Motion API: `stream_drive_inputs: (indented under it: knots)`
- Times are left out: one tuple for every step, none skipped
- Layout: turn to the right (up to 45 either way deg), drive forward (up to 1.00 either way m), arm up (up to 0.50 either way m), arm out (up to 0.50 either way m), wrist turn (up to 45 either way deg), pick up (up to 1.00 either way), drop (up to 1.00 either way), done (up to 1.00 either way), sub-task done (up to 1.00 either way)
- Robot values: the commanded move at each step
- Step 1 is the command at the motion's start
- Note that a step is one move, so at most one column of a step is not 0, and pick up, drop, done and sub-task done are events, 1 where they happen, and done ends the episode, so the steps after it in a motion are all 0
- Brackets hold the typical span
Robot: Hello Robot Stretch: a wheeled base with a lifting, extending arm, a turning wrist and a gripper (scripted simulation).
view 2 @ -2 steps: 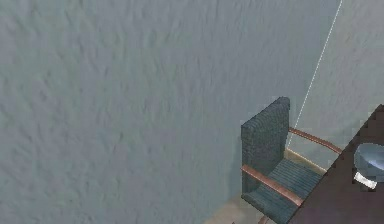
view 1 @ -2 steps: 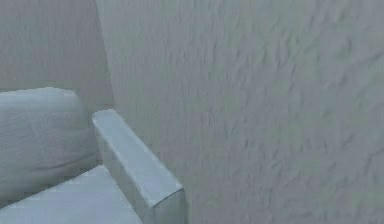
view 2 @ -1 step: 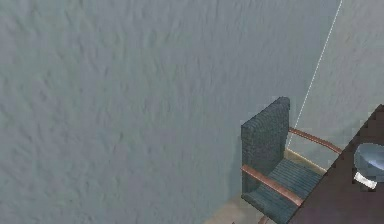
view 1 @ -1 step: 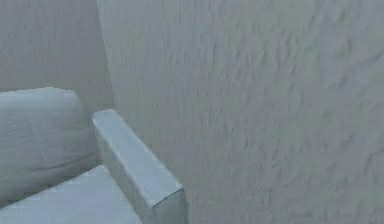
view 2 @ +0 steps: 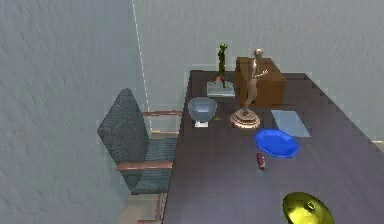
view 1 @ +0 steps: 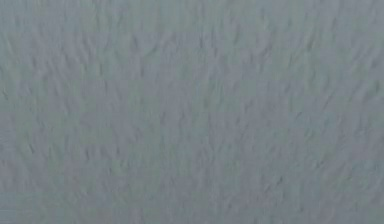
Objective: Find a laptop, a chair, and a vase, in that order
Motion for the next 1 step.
stream_drive_inputs:
  knots:
    - [9.0, 0.0, 0.0, 0.0, 0.0, 0.0, 0.0, 0.0, 0.0]
